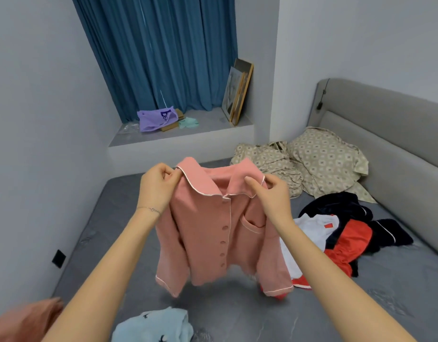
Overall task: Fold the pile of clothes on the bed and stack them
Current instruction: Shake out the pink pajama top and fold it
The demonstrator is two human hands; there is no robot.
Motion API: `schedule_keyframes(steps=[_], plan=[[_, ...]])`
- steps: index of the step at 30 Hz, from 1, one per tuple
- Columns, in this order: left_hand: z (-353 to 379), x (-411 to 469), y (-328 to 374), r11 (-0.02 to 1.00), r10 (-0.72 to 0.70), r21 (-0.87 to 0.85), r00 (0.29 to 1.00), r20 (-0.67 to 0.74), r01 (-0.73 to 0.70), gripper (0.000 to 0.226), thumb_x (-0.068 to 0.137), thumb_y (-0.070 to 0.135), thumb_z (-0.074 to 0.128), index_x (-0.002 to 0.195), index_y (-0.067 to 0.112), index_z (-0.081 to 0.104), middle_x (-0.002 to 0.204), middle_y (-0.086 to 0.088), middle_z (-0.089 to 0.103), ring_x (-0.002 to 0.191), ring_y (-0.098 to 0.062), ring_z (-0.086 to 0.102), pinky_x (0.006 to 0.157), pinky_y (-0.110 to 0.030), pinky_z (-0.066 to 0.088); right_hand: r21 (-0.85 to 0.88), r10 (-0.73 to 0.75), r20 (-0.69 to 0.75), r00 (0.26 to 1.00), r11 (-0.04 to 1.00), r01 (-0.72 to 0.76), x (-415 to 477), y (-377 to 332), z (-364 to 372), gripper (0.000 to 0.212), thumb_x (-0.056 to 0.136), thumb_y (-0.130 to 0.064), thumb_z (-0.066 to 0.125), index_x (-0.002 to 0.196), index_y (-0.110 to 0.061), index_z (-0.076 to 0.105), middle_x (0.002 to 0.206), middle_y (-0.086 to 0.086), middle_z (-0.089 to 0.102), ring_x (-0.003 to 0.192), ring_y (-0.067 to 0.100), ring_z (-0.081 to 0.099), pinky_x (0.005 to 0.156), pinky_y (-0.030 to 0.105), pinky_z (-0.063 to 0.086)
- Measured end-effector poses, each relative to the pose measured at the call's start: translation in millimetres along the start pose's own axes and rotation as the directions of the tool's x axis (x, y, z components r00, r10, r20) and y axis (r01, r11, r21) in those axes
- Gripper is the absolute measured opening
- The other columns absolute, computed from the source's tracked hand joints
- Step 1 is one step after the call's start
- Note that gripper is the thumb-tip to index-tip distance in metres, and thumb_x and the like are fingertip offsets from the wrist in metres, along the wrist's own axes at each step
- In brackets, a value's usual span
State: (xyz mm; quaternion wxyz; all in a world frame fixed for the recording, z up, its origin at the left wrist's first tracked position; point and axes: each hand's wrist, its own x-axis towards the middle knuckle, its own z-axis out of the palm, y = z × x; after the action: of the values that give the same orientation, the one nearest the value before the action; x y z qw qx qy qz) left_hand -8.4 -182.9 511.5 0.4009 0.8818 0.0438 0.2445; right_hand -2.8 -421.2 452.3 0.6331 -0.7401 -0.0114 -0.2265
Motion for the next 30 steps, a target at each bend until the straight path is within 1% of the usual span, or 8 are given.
schedule_keyframes(steps=[4,6,9,14,20,24,26,30], plan=[[-4,-37,19,0.998,-0.028,-0.062,0.999,-0.040,0.026,0.031,0.085,0.029,0.068,0.068,0.005,0.061,0.057,0.002,0.053,0.054,-0.008,0.043,0.054,-0.013,0.034,-0.042,-0.018,0.066,0.998,0.999,0.021,-10,-17,-50,0.054,0.078,-0.024,0.078,0.057,-0.015,0.029,0.057,0.000,0.020,0.056,0.010,0.020,0.051,0.025,0.016],[-7,-51,28,0.992,-0.058,-0.110,0.998,-0.012,0.056,0.032,0.085,0.032,0.068,0.064,0.008,0.060,0.056,0.002,0.054,0.054,-0.008,0.044,0.057,-0.021,0.036,-0.029,-0.017,0.093,0.995,0.999,0.020,-8,-24,-73,0.054,0.077,-0.024,0.079,0.056,-0.013,0.031,0.058,0.000,0.020,0.057,0.011,0.021,0.053,0.027,0.016],[-10,-56,38,0.982,-0.100,-0.161,0.995,0.014,0.101,0.036,0.084,0.036,0.068,0.063,0.008,0.059,0.047,0.009,0.046,0.049,-0.004,0.037,0.053,-0.019,0.033,-0.050,-0.042,0.081,0.996,0.998,0.046,6,-31,-88,0.052,0.075,-0.031,0.079,0.059,0.001,0.042,0.060,0.004,0.030,0.059,0.010,0.028,0.055,0.030,0.021],[22,-31,20,0.991,-0.082,-0.108,0.997,0.014,0.083,0.037,0.085,0.035,0.067,0.066,0.004,0.059,0.055,0.000,0.049,0.053,-0.010,0.039,0.056,-0.023,0.035,-0.283,-0.066,0.067,0.996,0.956,0.082,42,-3,-74,0.048,0.074,-0.043,0.076,0.058,-0.010,0.044,0.053,0.001,0.041,0.056,0.018,0.038,0.053,0.036,0.030],[138,-18,-104,0.958,-0.286,0.043,0.943,0.170,0.283,0.030,0.086,0.031,0.066,0.071,0.005,0.063,0.063,0.001,0.057,0.066,-0.017,0.052,0.061,-0.028,0.037,-0.627,0.213,0.138,0.967,0.774,-0.081,41,138,-35,0.053,0.078,-0.048,0.073,0.057,-0.019,0.034,0.057,-0.005,0.042,0.067,0.024,0.047,0.055,0.034,0.027],[211,-2,-192,0.921,-0.389,0.084,0.888,0.245,0.380,0.024,0.087,0.029,0.065,0.070,0.013,0.061,0.063,0.005,0.057,0.067,-0.015,0.053,0.059,-0.021,0.039,-0.638,0.306,0.175,0.936,0.759,-0.129,45,245,6,0.053,0.078,-0.039,0.075,0.057,-0.020,0.030,0.055,-0.003,0.040,0.065,0.029,0.047,0.055,0.035,0.027],[248,10,-235,0.904,-0.428,0.096,0.864,0.266,0.417,0.023,0.088,0.027,0.064,0.068,0.017,0.059,0.063,0.007,0.057,0.068,-0.016,0.053,0.060,-0.026,0.039,-0.619,0.316,0.181,0.931,0.773,-0.142,54,293,29,0.055,0.076,-0.029,0.078,0.055,-0.023,0.028,0.052,-0.006,0.033,0.062,0.027,0.040,0.056,0.035,0.026],[324,34,-325,0.874,-0.485,0.130,0.824,0.293,0.468,0.019,0.088,0.024,0.063,0.071,0.015,0.061,0.066,0.003,0.058,0.070,-0.017,0.053,0.062,-0.027,0.038,-0.659,0.372,0.181,0.910,0.733,-0.169,82,398,69,0.036,0.074,-0.022,0.080,0.060,-0.016,0.047,0.059,-0.001,0.047,0.067,0.029,0.047,0.064,0.038,0.040]])
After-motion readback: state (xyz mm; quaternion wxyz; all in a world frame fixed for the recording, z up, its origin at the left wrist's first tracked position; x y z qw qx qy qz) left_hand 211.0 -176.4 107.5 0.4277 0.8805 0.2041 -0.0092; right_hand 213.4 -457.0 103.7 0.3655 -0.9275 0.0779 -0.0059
